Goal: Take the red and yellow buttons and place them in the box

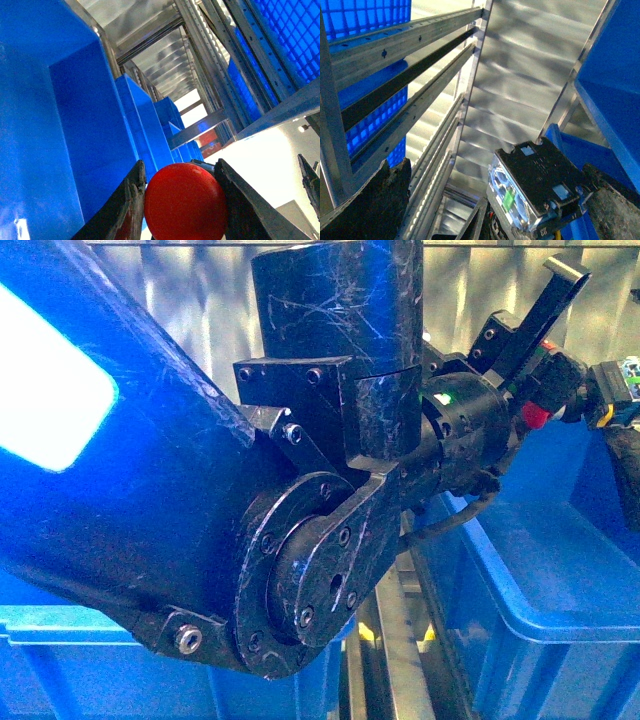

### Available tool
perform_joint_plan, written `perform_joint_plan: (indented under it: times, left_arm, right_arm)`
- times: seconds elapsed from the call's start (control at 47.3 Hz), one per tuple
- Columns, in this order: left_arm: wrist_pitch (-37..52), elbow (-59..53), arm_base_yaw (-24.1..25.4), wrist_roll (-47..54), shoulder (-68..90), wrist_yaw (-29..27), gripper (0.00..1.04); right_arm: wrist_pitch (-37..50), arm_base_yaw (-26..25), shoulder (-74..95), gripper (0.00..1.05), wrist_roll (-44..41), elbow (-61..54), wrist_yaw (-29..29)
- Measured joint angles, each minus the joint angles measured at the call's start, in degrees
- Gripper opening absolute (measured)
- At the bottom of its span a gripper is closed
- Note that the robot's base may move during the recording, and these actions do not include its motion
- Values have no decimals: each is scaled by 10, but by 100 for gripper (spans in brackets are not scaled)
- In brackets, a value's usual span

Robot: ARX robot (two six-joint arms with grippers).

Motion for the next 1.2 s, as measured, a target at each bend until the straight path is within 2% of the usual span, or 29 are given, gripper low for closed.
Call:
perform_joint_plan:
  times: [0.55,0.951,1.078,1.205]
  left_arm:
    - [-34,27,-10,-2,15,-12,33]
    - [-51,57,-15,-7,23,-10,32]
    - [-57,66,-15,-27,27,-23,32]
    - [-62,76,-15,-34,33,-30,32]
  right_arm:
    - [-3,-15,-17,98,7,-2,1]
    - [-7,-30,-14,42,17,-6,1]
    - [-6,-33,-13,30,19,-12,-7]
    - [-4,-36,-12,26,19,-14,-10]
